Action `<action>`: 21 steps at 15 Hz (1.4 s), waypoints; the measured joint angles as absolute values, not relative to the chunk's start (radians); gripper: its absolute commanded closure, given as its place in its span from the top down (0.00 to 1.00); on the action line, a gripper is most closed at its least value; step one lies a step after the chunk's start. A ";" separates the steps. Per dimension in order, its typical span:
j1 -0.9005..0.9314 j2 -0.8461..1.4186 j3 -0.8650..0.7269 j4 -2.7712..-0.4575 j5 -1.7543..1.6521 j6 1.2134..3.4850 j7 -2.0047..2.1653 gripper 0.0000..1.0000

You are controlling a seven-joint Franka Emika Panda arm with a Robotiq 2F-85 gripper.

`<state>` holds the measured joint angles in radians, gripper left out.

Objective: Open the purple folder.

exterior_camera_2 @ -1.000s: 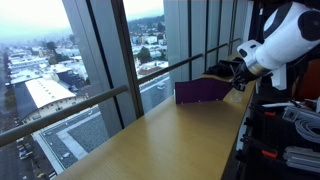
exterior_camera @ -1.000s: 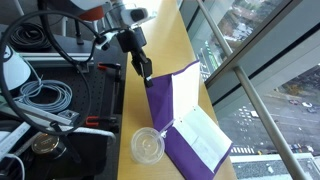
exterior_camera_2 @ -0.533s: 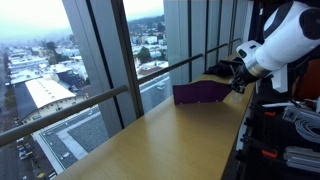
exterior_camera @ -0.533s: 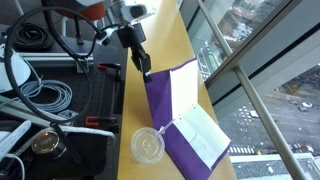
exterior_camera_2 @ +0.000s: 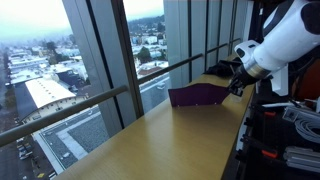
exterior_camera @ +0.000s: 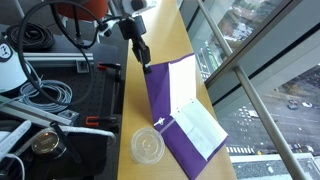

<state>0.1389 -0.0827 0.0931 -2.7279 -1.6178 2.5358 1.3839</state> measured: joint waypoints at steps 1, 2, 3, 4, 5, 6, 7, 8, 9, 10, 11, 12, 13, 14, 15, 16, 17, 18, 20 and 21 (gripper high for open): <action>0.140 -0.083 0.094 -2.723 -1.607 2.542 1.384 0.47; 0.141 -0.085 0.094 -2.717 -1.596 2.552 1.384 0.55; 0.140 -0.087 0.094 -2.713 -1.584 2.559 1.384 0.62; 0.138 -0.090 0.094 -2.708 -1.574 2.569 1.384 0.69; 0.137 -0.095 0.093 -2.704 -1.562 2.578 1.383 0.77; 0.135 -0.101 0.090 -2.701 -1.548 2.588 1.380 0.84; 0.132 -0.108 0.085 -2.699 -1.526 2.608 1.368 0.92; 0.127 -0.117 0.077 -2.699 -1.496 2.637 1.344 0.98; 0.120 -0.126 0.064 -2.699 -1.459 2.677 1.310 1.00; 0.108 -0.135 0.047 -2.699 -1.406 2.734 1.256 1.00; 0.095 -0.142 0.026 -2.698 -1.340 2.796 1.188 1.00; 0.080 -0.145 0.003 -2.698 -1.265 2.858 1.109 1.00; 0.065 -0.143 -0.020 -2.700 -1.185 2.915 1.026 1.00; 0.052 -0.135 -0.038 -2.702 -1.100 2.963 0.942 1.00; 0.052 -0.120 -0.065 -2.704 -1.013 3.000 0.858 1.00; 0.062 -0.100 -0.095 -2.706 -0.930 3.028 0.775 1.00; 0.076 -0.075 -0.125 -2.708 -0.844 3.050 0.693 1.00; 0.094 -0.050 -0.149 -2.710 -0.762 3.065 0.619 1.00; 0.115 -0.003 -0.153 -2.710 -0.590 3.070 0.483 1.00; 0.109 0.014 -0.128 -2.706 -0.503 3.068 0.422 1.00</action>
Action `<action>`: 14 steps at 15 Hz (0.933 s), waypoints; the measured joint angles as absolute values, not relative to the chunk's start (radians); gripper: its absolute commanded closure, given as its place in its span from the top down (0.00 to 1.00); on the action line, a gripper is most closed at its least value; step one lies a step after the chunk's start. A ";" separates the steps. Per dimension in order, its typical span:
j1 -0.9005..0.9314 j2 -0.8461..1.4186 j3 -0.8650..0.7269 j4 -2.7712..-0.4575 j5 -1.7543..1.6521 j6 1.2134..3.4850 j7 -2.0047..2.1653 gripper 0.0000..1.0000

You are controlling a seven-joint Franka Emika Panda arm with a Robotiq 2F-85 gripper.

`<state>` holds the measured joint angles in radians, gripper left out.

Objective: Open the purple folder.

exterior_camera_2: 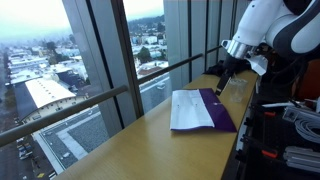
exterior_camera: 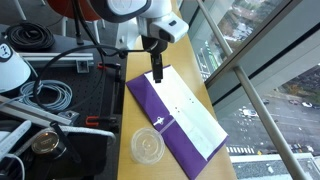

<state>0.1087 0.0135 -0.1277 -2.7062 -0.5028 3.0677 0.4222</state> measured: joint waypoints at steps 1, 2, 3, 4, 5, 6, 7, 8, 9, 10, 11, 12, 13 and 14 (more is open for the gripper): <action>0.107 0.024 -0.103 -2.698 -0.418 3.060 0.365 1.00; 0.107 0.030 -0.079 -2.681 -0.335 3.040 0.307 1.00; 0.107 0.031 -0.058 -2.655 -0.252 3.004 0.246 1.00; 0.107 0.030 -0.043 -2.616 -0.164 2.950 0.169 1.00; 0.107 0.027 -0.039 -2.569 -0.102 2.886 0.101 1.00; 0.098 0.025 -0.039 -2.518 -0.072 2.820 0.051 1.00; 0.081 0.024 -0.040 -2.466 -0.064 2.758 0.015 1.00; 0.062 0.025 -0.041 -2.420 -0.063 2.707 -0.015 1.00; 0.042 0.029 -0.044 -2.378 -0.062 2.663 -0.044 1.00; 0.022 0.034 -0.046 -2.342 -0.062 2.627 -0.071 1.00; 0.004 0.040 -0.049 -2.310 -0.060 2.598 -0.098 1.00; -0.012 0.048 -0.051 -2.282 -0.055 2.572 -0.124 1.00; -0.027 0.057 -0.053 -2.258 -0.048 2.550 -0.148 1.00; -0.039 0.066 -0.054 -2.238 -0.045 2.530 -0.167 1.00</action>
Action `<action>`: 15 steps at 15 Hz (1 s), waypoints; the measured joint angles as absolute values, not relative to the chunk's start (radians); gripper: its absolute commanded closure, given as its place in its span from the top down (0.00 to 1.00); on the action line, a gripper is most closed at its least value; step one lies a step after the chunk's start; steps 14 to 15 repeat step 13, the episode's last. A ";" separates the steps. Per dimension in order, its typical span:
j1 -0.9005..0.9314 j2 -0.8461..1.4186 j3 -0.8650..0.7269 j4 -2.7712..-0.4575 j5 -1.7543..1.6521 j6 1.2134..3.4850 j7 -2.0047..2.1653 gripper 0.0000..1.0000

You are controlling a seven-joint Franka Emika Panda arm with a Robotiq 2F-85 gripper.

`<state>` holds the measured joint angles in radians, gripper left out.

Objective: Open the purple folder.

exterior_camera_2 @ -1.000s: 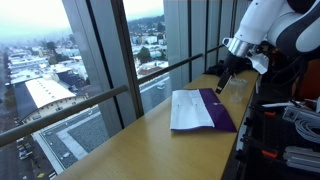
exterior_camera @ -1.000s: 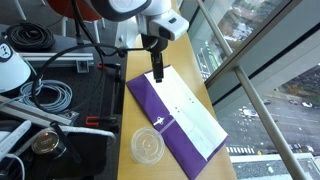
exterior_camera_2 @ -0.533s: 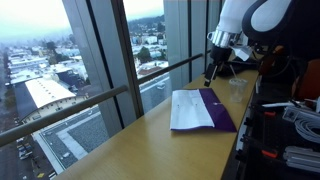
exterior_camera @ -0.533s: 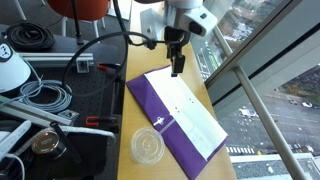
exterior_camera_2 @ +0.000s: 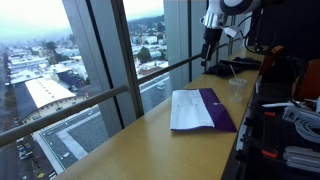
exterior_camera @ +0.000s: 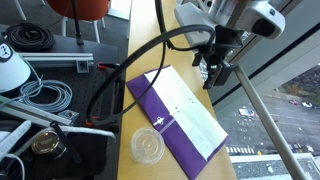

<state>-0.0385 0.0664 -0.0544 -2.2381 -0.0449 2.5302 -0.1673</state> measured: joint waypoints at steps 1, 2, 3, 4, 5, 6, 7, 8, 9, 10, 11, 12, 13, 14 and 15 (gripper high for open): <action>-0.050 0.077 -0.055 -2.221 -0.043 2.513 -0.183 1.00; -0.057 0.085 -0.055 -2.208 -0.041 2.499 -0.193 1.00; -0.063 0.093 -0.055 -2.200 -0.040 2.489 -0.201 1.00; -0.067 0.098 -0.055 -2.195 -0.039 2.481 -0.204 1.00; -0.068 0.101 -0.055 -2.194 -0.040 2.480 -0.204 1.00; -0.068 0.102 -0.055 -2.195 -0.040 2.480 -0.204 1.00; -0.068 0.102 -0.055 -2.195 -0.040 2.480 -0.204 1.00; -0.068 0.102 -0.054 -2.195 -0.040 2.480 -0.204 1.00; -0.068 0.102 -0.054 -2.195 -0.040 2.480 -0.204 1.00; -0.068 0.102 -0.054 -2.195 -0.040 2.480 -0.204 1.00; -0.068 0.102 -0.054 -2.195 -0.040 2.480 -0.204 1.00; -0.068 0.102 -0.054 -2.195 -0.040 2.480 -0.204 1.00; -0.068 0.102 -0.054 -2.195 -0.040 2.480 -0.204 1.00; -0.068 0.102 -0.054 -2.195 -0.040 2.480 -0.204 1.00; -0.068 0.102 -0.054 -2.195 -0.040 2.480 -0.204 1.00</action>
